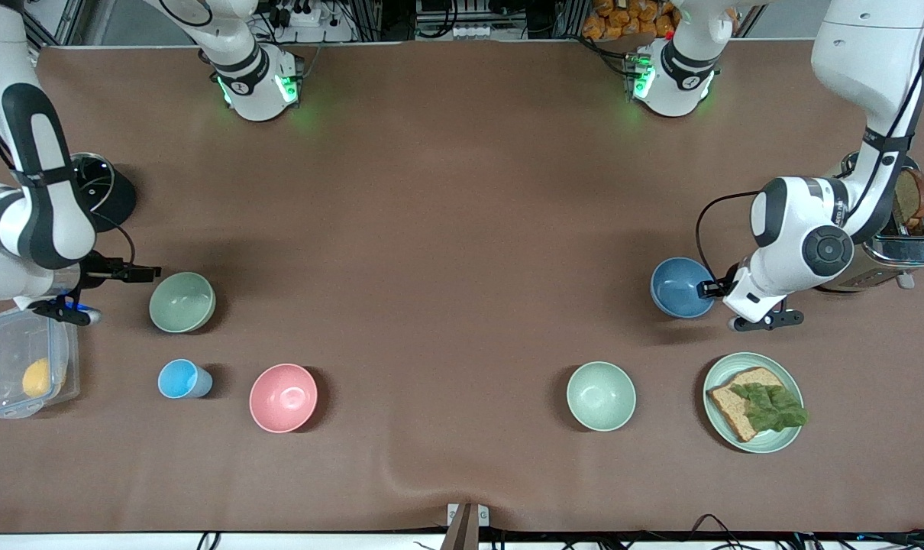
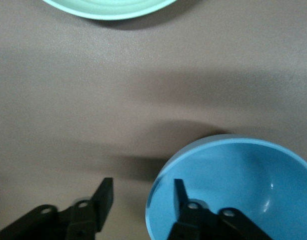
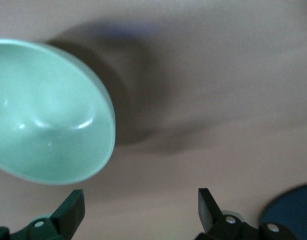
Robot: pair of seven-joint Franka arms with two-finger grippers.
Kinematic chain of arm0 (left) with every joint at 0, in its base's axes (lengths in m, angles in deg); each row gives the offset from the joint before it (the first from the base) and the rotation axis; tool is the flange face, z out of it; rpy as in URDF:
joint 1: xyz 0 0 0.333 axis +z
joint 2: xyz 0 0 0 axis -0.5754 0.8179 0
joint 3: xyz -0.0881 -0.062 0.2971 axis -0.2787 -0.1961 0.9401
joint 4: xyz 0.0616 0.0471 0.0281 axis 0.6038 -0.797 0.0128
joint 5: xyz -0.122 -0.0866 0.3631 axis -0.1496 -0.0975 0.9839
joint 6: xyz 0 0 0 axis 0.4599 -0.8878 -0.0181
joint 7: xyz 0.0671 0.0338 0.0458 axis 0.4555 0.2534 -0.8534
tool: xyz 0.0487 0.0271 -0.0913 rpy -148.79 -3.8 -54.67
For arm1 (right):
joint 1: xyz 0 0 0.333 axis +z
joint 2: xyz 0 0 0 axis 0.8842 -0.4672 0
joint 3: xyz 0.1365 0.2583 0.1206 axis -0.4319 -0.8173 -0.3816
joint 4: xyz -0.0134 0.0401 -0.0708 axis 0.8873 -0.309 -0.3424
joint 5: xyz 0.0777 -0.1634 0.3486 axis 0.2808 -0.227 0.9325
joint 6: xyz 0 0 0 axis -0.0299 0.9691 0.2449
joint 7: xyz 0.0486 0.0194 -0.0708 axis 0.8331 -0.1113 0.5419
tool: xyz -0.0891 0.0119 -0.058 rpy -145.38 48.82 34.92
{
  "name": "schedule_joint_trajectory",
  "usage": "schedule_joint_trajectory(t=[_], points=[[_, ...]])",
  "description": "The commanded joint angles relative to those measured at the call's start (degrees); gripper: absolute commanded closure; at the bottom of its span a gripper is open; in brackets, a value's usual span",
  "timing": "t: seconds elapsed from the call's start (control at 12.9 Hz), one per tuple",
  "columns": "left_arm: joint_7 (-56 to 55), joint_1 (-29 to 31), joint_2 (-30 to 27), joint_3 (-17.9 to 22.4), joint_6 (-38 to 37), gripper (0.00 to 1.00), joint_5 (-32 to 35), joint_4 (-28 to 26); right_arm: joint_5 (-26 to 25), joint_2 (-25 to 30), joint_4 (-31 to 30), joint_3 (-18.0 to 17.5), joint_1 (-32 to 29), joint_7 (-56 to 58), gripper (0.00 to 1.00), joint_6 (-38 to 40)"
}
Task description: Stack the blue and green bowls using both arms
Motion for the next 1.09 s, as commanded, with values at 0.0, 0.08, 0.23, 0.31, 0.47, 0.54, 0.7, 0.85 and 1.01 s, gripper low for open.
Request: schedule_joint_trajectory(t=[0.0, 0.08, 0.23, 0.31, 0.47, 0.54, 0.7, 0.85, 1.01], points=[[-1.8, 0.5, 0.3, -0.5, 0.8, 0.53, 1.0, -0.5, 1.0, -0.5, -2.6, -0.8, 0.5, 0.6, 0.0, -4.0], [-1.8, 0.5, 0.4, -0.5, 0.8, 0.55, 1.0, -0.5, 1.1, -1.6, -2.7, -0.9, 0.7, 0.5, 0.0, -4.1], [-1.9, 0.5, 0.5, -0.5, 0.8, 0.89, 1.0, -0.3, 1.3, -3.0, -2.6, -0.9, 2.7, 0.4, 0.0, -5.8], [-2.5, 0.3, 0.6, -0.5, 0.8, 1.0, 1.0, -0.2, 1.3, -3.8, -2.6, -0.9, 2.7, 0.4, 0.0, -7.6], [-2.8, 0.1, 0.7, -0.5, 0.8, 1.0, 1.1, 0.1, 1.3, -5.4, -2.5, -1.0, 2.2, 0.7, 0.0, -9.3], [-2.8, 0.0, 0.3, -0.6, 0.8, 1.0, 1.1, 0.2, 1.3, -6.0, -2.5, -1.0, 2.5, 0.7, 0.0, -10.5], [-2.8, 0.0, -0.5, -1.1, 0.5, 1.0, 1.1, 0.7, 1.4, -7.5, -2.5, -1.0, 2.4, 0.7, 0.05, -12.7], [-2.8, -0.1, -2.3, -1.2, 0.1, 1.0, 1.1, 1.5, 1.4, -8.0, -2.3, -1.0, 2.7, 0.7, 0.73, -13.3], [-2.7, 0.1, -4.8, -2.6, -1.4, 1.0, 1.1, 1.9, 1.4, -8.0, -2.3, -1.0, 2.7, 0.7, 0.82, -13.3]])
